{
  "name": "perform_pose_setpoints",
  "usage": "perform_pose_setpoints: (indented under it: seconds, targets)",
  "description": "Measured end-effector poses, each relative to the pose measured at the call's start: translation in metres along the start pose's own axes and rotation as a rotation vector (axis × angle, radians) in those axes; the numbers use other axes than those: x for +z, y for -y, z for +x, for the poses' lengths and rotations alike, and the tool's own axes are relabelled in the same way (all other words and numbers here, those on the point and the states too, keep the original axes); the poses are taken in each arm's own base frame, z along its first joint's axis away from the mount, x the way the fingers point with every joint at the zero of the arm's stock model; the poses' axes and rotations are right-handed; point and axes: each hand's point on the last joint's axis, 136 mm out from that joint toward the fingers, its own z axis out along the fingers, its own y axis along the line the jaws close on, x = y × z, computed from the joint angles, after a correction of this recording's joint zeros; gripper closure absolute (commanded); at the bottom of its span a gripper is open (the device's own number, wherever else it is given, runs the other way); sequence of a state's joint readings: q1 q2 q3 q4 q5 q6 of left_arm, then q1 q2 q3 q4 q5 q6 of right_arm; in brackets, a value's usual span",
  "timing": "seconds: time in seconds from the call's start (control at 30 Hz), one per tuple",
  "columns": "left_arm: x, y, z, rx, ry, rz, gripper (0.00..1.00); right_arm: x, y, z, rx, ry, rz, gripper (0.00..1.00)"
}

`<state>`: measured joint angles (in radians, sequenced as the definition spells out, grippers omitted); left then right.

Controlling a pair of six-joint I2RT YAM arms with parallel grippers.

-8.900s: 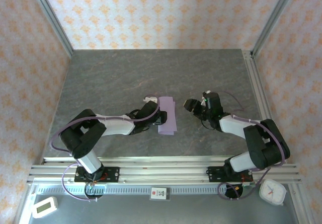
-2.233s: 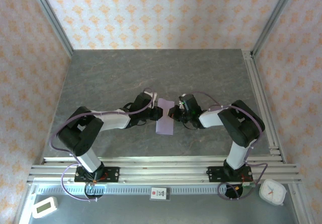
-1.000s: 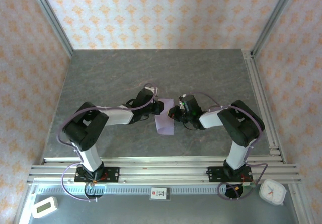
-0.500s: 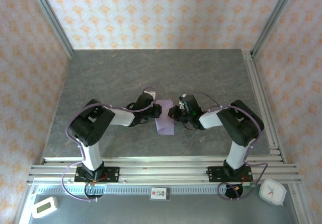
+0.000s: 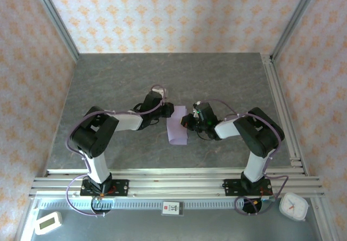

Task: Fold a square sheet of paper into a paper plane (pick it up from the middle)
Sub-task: First fold in half a square sheet of paper at the center of the table.

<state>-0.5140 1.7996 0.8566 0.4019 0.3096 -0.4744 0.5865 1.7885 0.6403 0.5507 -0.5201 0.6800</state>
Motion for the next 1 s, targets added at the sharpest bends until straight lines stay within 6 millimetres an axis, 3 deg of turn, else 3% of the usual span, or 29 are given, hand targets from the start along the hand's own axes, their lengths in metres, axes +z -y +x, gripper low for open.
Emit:
perform_pose_setpoints:
  seconds: [0.7,0.8,1.0]
  targets:
    - [0.025,-0.024,0.020,-0.041,-0.046,-0.035,0.86,0.000,0.000,0.000,0.000,0.000,0.001,1.00]
    - [0.020,-0.019,0.016,-0.040,-0.042,-0.021,0.84,0.000,0.000,0.000,0.000,0.000,0.001,1.00]
    - [-0.018,0.014,-0.013,-0.028,0.035,0.070,0.83,0.000,0.001,0.000,0.000,0.002,0.004,1.00]
